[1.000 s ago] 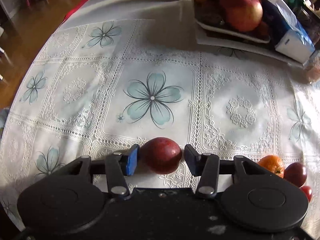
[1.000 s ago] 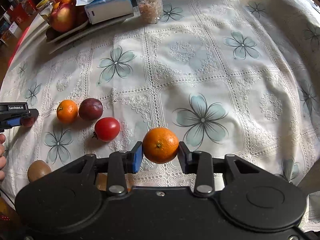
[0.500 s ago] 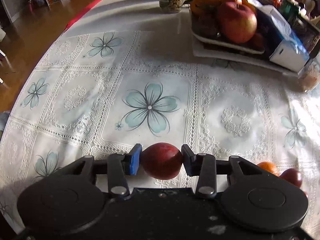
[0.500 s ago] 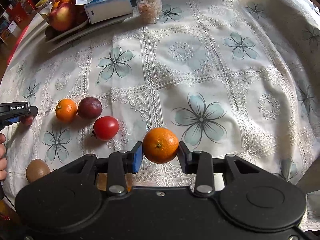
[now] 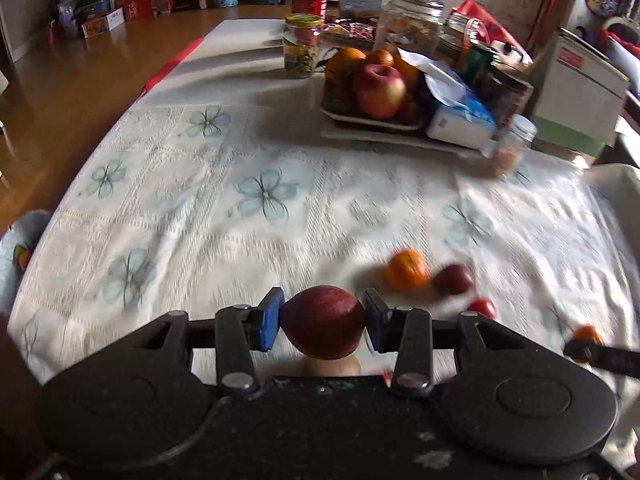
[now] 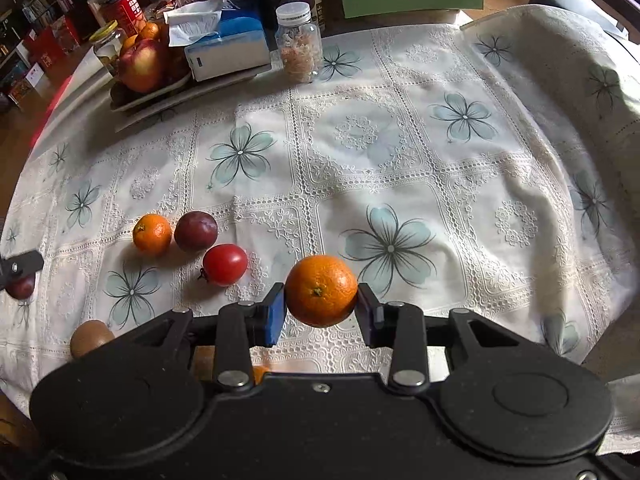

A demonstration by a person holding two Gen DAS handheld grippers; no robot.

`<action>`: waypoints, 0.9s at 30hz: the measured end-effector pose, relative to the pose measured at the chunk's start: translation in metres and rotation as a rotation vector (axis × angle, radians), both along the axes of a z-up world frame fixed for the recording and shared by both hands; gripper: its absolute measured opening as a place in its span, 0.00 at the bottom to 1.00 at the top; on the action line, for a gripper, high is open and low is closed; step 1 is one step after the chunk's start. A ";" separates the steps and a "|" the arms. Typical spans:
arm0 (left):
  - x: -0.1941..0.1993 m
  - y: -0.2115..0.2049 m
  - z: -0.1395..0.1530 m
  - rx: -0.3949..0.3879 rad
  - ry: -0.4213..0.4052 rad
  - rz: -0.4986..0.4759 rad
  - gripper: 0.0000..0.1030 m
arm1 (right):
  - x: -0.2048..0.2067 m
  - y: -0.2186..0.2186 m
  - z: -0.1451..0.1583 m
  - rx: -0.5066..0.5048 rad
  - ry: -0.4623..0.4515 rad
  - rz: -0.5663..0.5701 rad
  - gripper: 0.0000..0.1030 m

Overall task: Organize fruits
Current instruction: 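Carry the red apple and tangerine in both tools over the gold tray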

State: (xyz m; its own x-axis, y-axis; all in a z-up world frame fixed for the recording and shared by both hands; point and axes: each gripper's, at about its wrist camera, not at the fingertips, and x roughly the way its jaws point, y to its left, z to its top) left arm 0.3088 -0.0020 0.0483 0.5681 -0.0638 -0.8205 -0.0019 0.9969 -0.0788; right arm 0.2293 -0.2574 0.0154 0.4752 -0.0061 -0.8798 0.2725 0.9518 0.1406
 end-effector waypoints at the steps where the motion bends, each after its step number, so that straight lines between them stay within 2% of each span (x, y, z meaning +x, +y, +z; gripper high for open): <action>1: -0.015 -0.002 0.002 -0.006 0.008 -0.007 0.42 | -0.007 0.001 0.003 -0.007 -0.011 -0.005 0.45; 8: -0.115 -0.005 0.001 -0.017 0.019 -0.032 0.42 | -0.082 0.008 0.023 0.046 -0.093 -0.037 0.45; 13: -0.171 -0.003 -0.010 -0.030 0.042 -0.048 0.42 | -0.138 0.033 0.024 -0.050 -0.147 0.001 0.45; 19: -0.213 0.000 -0.026 -0.006 0.031 -0.046 0.42 | -0.188 0.063 0.017 -0.100 -0.174 0.093 0.45; 27: -0.249 -0.003 -0.049 0.022 0.004 -0.073 0.42 | -0.234 0.074 -0.004 -0.137 -0.177 0.087 0.44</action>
